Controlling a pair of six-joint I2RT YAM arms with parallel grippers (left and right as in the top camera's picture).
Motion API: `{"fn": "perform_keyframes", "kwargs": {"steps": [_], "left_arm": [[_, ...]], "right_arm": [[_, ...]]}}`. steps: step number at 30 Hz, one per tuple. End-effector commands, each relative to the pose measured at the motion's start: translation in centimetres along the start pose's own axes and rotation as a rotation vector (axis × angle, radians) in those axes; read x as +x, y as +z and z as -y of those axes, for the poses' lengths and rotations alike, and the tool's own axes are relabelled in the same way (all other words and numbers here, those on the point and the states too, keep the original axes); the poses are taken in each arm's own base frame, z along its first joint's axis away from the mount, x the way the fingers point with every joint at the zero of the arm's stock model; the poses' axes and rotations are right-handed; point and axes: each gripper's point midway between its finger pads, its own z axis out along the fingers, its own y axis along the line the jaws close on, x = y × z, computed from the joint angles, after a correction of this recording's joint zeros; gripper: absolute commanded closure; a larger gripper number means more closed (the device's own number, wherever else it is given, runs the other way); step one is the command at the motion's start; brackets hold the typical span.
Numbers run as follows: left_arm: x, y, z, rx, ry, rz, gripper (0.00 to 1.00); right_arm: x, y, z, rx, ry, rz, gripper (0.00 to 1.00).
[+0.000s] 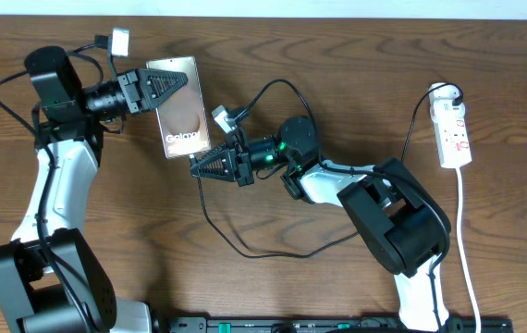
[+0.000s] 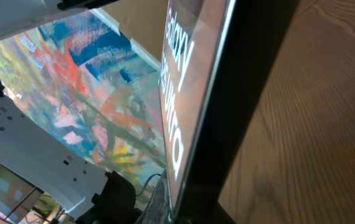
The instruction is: Plug charger to phone and switch on socket
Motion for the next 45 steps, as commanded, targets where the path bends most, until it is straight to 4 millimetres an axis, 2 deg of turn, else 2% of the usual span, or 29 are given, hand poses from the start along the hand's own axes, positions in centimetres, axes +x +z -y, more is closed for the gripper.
{"fn": "perform_keyframes", "kwargs": {"steps": [1, 26, 45], "left_arm": [[0.65, 0.61, 0.43, 0.031, -0.001, -0.031, 0.93], [0.34, 0.92, 0.44, 0.022, 0.054, -0.021, 0.93], [0.73, 0.89, 0.89, 0.05, 0.066, -0.041, 0.93]], "right_arm": [[-0.7, 0.0, 0.19, 0.013, -0.011, 0.026, 0.99], [-0.2, 0.01, -0.12, -0.005, -0.01, -0.003, 0.99], [-0.55, -0.57, 0.18, 0.005, -0.011, 0.007, 0.99]]}}
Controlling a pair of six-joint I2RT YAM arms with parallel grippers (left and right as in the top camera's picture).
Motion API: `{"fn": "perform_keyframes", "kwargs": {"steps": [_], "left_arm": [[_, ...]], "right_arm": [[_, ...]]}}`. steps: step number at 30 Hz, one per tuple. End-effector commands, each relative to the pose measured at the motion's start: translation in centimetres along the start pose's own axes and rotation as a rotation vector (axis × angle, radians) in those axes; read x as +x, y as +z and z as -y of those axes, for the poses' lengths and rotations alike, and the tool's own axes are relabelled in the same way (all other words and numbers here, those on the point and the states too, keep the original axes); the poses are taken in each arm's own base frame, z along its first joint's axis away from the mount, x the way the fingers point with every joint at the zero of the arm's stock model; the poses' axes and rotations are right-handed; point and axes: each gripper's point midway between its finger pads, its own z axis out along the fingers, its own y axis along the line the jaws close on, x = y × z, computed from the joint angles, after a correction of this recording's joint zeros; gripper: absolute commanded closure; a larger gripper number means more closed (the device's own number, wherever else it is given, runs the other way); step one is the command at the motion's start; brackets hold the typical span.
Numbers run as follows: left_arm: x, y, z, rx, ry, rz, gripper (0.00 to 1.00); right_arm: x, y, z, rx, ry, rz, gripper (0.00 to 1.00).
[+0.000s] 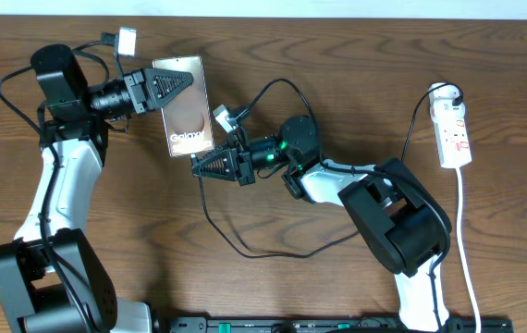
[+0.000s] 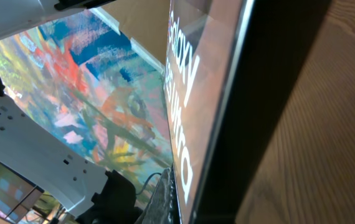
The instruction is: Plug charger to phone and switch on socket
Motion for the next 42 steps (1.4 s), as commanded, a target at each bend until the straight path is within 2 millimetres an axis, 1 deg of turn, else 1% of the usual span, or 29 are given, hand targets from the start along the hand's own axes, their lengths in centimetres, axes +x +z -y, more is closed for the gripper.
{"fn": "perform_keyframes", "kwargs": {"steps": [1, 13, 36, 42], "left_arm": [[0.6, 0.2, 0.5, 0.038, 0.01, -0.028, 0.93], [0.6, 0.2, 0.5, 0.041, 0.01, -0.03, 0.93], [0.6, 0.2, 0.5, 0.04, 0.01, -0.03, 0.93], [0.6, 0.2, 0.5, 0.041, 0.01, -0.03, 0.92]], "right_arm": [[-0.5, -0.3, 0.1, 0.006, -0.011, 0.011, 0.99], [-0.8, -0.3, 0.3, 0.014, -0.01, 0.024, 0.99], [-3.3, -0.6, 1.8, 0.102, 0.04, 0.175, 0.99], [-4.6, -0.8, 1.2, 0.096, -0.007, 0.231, 0.99]]}}
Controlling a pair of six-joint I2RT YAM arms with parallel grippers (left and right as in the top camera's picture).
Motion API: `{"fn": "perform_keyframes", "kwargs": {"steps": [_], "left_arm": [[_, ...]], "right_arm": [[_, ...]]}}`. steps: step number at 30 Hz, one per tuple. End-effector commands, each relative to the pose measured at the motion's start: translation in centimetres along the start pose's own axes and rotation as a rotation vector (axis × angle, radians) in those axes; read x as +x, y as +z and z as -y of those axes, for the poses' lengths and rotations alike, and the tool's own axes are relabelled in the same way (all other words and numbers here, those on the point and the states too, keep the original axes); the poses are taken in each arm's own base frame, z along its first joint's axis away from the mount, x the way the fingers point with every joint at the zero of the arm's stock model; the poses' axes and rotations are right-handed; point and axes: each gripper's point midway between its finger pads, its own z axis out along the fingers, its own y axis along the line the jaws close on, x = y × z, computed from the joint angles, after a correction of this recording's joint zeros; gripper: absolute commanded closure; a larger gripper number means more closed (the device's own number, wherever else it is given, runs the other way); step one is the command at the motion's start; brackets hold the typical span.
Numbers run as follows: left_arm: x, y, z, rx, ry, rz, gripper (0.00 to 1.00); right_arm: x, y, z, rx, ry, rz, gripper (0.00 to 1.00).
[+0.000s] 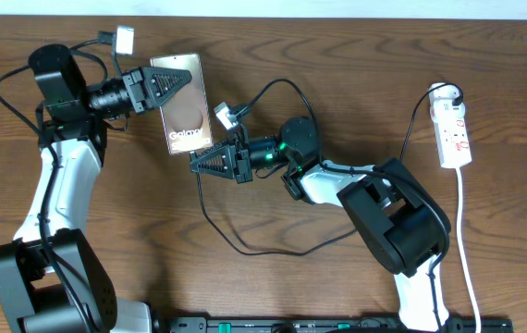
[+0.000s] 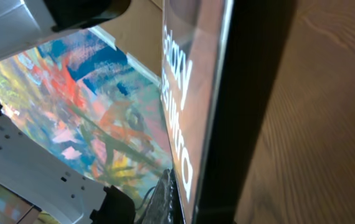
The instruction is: Plug charger to phone and switch on socket
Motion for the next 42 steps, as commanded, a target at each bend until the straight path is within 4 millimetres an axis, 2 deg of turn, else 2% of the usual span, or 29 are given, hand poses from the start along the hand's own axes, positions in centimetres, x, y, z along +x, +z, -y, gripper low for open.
{"fn": "perform_keyframes", "kwargs": {"steps": [1, 22, 42], "left_arm": [[0.9, 0.2, 0.7, 0.055, -0.014, -0.043, 0.93], [1.3, 0.4, 1.2, 0.08, -0.018, -0.062, 0.93], [1.3, 0.4, 1.2, 0.08, -0.021, -0.063, 0.92]], "right_arm": [[-3.8, -0.7, 0.8, 0.07, -0.035, 0.173, 0.99], [-7.0, -2.3, 1.5, 0.132, -0.093, 0.329, 0.99], [-8.2, -3.3, 1.9, 0.162, -0.12, 0.38, 0.99]]}}
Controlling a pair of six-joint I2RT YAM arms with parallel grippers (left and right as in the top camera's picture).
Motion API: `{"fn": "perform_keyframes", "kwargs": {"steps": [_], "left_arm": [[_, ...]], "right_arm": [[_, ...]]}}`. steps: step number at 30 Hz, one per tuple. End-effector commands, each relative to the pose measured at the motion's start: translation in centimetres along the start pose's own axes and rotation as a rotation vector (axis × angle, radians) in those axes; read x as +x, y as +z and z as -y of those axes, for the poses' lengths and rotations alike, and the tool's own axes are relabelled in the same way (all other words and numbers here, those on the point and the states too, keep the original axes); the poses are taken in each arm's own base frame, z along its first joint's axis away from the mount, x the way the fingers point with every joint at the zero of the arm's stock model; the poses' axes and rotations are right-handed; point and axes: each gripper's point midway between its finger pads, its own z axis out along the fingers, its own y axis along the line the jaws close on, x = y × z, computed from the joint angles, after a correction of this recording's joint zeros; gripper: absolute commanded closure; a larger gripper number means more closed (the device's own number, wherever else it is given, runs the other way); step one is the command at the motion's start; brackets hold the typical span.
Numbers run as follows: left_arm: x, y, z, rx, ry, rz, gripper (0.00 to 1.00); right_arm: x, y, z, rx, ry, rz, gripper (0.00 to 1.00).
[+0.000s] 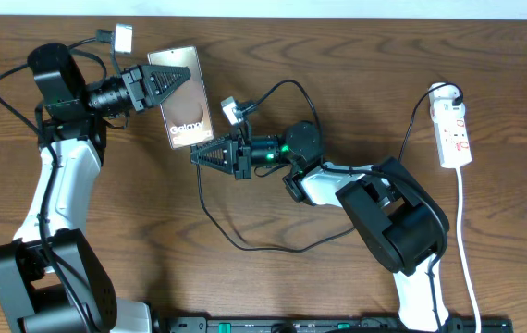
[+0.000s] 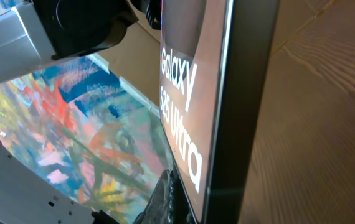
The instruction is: Plug charger to phone and switch on socket
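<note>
My left gripper is shut on the upper part of the phone and holds it over the table's far left, screen up, showing "Galaxy". My right gripper is at the phone's lower edge, shut on the charger plug, which is itself hidden. The black charger cable drops from its tip and loops across the table. In the right wrist view the phone's dark edge fills the frame, with one dark finger against it. The white socket strip lies at the far right.
The wooden table carries the cable loop near its middle front. A small white connector on a wire hangs above the right wrist. A black rail runs along the front edge.
The phone has tilted and shifted slightly up in the left gripper. My right gripper has moved a little up with it, staying at the phone's lower edge. The screen text now reads more upright in the wrist view.
At every earlier moment my left gripper held the phone and my right gripper sat at its bottom edge with the cable trailing. The phone's place and tilt differ by small amounts from one moment to the following one, and the socket strip stayed where it was.
</note>
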Motion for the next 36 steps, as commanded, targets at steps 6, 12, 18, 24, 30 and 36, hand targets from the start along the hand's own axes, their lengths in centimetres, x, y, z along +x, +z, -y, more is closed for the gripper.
{"fn": "perform_keyframes", "kwargs": {"steps": [6, 12, 18, 24, 30, 36], "left_arm": [[1.62, 0.35, 1.3, 0.092, -0.033, -0.073, 0.93], [1.62, 0.35, 1.3, 0.092, -0.033, -0.073, 0.93], [1.62, 0.35, 1.3, 0.092, -0.033, -0.073, 0.92], [1.62, 0.35, 1.29, 0.091, -0.033, -0.073, 0.93], [1.62, 0.35, 1.29, 0.091, -0.033, -0.073, 0.93], [1.61, 0.34, 1.28, 0.091, -0.033, -0.072, 0.92]], "right_arm": [[-6.85, -2.21, 1.61, 0.12, -0.096, 0.272, 0.99], [-6.77, -2.17, 1.58, 0.118, -0.096, 0.268, 0.99], [-6.49, -2.09, 1.53, 0.112, -0.092, 0.252, 0.99], [-6.36, -2.05, 1.47, 0.108, -0.092, 0.245, 0.94], [-6.27, -2.02, 1.43, 0.105, -0.092, 0.239, 0.8], [-6.14, -2.0, 1.51, 0.106, -0.083, 0.233, 0.62]]}}
